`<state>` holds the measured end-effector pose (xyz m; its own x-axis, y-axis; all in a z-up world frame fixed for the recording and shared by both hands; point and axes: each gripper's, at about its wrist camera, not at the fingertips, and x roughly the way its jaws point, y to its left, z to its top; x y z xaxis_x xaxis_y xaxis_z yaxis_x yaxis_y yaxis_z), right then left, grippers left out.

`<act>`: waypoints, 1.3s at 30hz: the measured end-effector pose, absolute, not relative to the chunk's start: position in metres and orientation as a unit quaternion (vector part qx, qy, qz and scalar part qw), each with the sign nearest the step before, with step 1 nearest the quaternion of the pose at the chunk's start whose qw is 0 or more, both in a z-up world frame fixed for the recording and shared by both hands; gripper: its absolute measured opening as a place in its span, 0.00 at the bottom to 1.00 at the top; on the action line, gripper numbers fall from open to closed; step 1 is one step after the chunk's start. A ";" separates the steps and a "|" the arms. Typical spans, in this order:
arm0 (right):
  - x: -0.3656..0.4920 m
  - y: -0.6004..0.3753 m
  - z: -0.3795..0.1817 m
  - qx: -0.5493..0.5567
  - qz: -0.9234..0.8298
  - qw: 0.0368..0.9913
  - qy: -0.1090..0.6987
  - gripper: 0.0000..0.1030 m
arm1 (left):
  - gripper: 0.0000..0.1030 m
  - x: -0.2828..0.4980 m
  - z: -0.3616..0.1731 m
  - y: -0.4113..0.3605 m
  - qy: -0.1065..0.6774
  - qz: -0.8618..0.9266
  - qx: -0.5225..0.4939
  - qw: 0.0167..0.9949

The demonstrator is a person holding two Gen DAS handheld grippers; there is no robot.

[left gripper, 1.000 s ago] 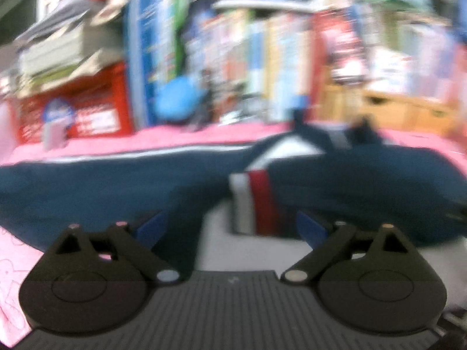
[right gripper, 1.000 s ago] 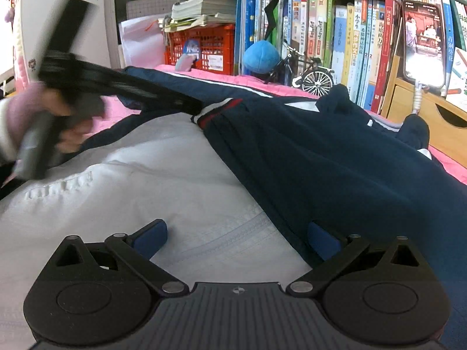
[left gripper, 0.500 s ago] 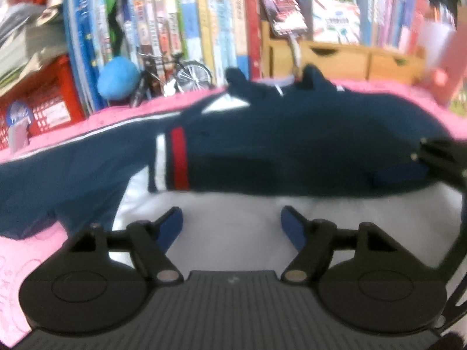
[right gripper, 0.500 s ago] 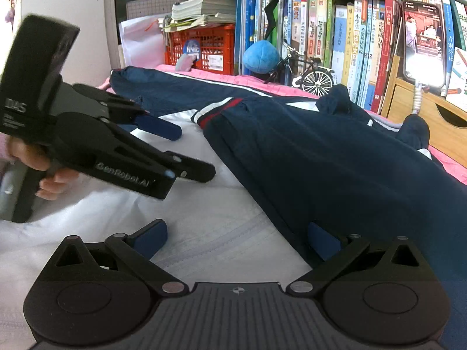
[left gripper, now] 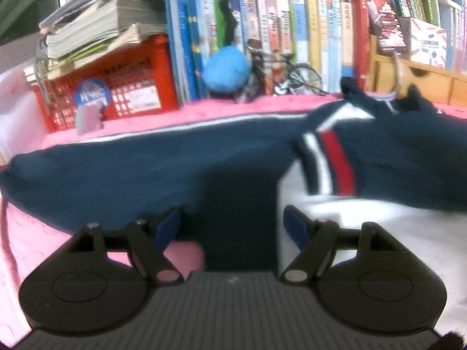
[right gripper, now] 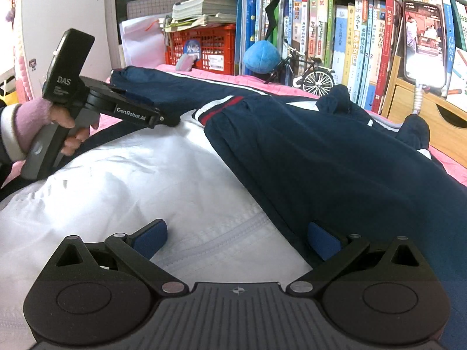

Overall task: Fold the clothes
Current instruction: 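Move the left gripper across the jacket to the other navy sleeve cuff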

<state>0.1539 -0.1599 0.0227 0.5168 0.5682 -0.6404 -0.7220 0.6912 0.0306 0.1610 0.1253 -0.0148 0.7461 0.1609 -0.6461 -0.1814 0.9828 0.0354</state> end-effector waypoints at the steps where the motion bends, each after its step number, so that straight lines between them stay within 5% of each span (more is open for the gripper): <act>1: 0.154 -0.160 0.023 -0.121 0.374 0.862 0.319 1.00 | 0.80 0.161 -0.015 0.133 0.344 0.100 -0.021 0.933; 17: 0.151 -0.160 0.022 -0.122 0.375 0.862 0.319 1.00 | 0.82 0.155 -0.012 0.149 0.343 0.079 0.011 0.936; 26: 0.151 -0.160 0.022 -0.122 0.375 0.862 0.319 1.00 | 0.82 0.149 0.005 0.185 0.270 0.046 -0.080 0.958; 31: 0.151 -0.160 0.022 -0.122 0.375 0.862 0.319 1.00 | 0.82 0.190 -0.006 0.183 0.309 0.111 -0.028 0.944; 39: 0.151 -0.160 0.022 -0.121 0.375 0.862 0.319 1.00 | 0.85 0.187 -0.019 0.255 0.328 0.221 -0.082 0.915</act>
